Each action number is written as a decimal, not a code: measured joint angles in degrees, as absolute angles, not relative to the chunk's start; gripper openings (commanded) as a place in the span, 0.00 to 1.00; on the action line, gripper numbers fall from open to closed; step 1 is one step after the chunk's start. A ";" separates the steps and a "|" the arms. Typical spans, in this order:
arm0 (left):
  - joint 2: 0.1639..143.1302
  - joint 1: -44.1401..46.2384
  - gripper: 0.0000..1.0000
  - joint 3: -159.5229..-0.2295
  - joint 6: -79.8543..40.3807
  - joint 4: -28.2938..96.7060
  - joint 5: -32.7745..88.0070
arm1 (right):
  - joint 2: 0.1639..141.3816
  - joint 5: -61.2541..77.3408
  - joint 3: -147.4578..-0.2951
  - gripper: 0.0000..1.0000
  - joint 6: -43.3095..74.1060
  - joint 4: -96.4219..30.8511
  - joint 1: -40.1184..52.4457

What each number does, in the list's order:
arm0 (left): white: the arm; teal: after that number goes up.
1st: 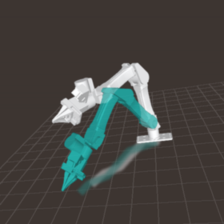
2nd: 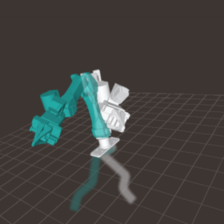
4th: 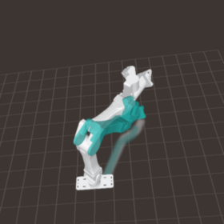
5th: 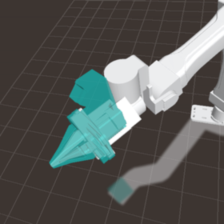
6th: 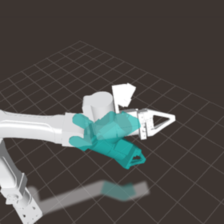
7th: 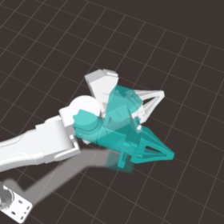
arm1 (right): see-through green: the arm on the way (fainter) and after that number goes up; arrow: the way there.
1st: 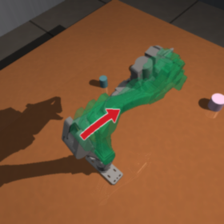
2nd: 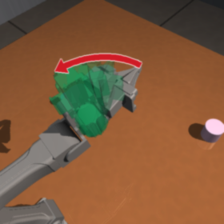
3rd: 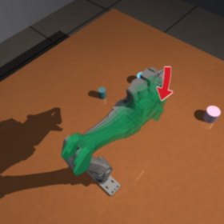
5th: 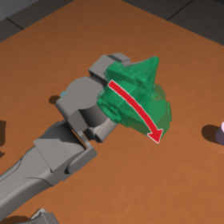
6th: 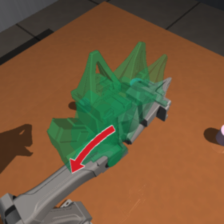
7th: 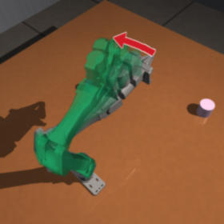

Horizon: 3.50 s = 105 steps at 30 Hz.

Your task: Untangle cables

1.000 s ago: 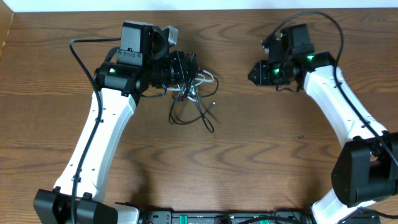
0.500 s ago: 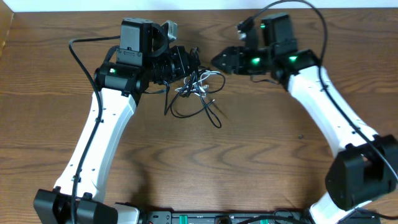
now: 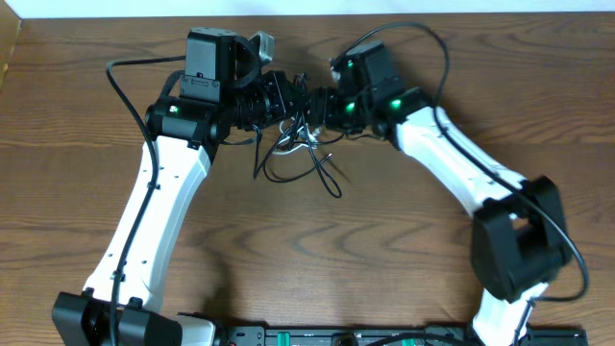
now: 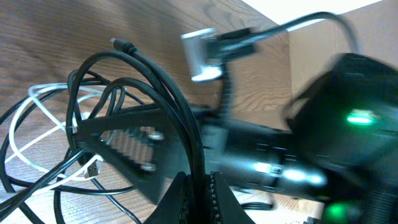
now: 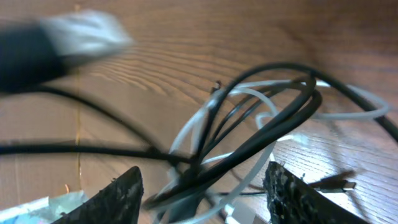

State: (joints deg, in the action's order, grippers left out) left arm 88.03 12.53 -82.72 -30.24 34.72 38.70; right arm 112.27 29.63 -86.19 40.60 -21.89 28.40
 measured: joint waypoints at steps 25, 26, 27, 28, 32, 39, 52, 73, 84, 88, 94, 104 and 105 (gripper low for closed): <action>89.86 12.60 0.08 -81.87 -30.22 44.38 23.83 | 106.61 41.06 -86.13 0.01 24.84 -30.20 18.31; 90.26 12.60 0.07 -81.87 -30.22 45.23 23.16 | 103.79 42.22 -86.13 0.01 23.62 -30.65 17.28; 90.67 12.60 0.08 -81.87 -30.22 45.82 22.46 | 101.54 43.00 -86.13 0.01 22.92 -30.87 16.53; 91.24 12.60 0.07 -81.87 -30.20 46.46 21.93 | 99.20 44.01 -86.13 0.01 22.37 -31.27 15.75; 93.27 12.75 0.08 -81.87 -28.64 48.49 20.60 | 91.31 46.98 -86.15 0.01 21.34 -33.56 12.47; 94.50 12.75 0.07 -81.60 -21.98 49.84 19.11 | 87.64 48.56 -86.19 0.01 20.69 -39.68 9.93; 94.50 12.86 0.07 -81.54 -17.69 53.80 6.37 | 86.78 72.66 -86.17 0.01 23.68 -31.57 -18.90; 94.50 12.78 0.46 -81.47 -2.83 52.60 18.15 | 86.72 21.39 -86.17 0.52 9.15 -59.33 -7.64; 94.50 12.80 0.81 -82.65 2.98 52.64 29.02 | 94.17 21.15 -86.17 0.69 6.92 -58.37 -2.00; 94.48 13.28 0.81 -85.45 2.28 51.35 33.52 | 94.39 22.06 -86.17 0.71 6.70 -56.99 -2.00; 98.78 19.53 0.75 -85.45 -3.68 52.12 30.02 | 94.41 22.31 -86.17 0.72 6.70 -56.27 -2.00; 112.31 20.97 0.59 -85.43 -8.38 52.07 22.44 | 94.41 22.28 -86.17 0.74 6.70 -56.25 -2.00; 112.92 21.15 0.58 -85.43 -8.56 51.99 22.28 | 94.41 22.28 -86.17 0.74 6.68 -56.25 -2.00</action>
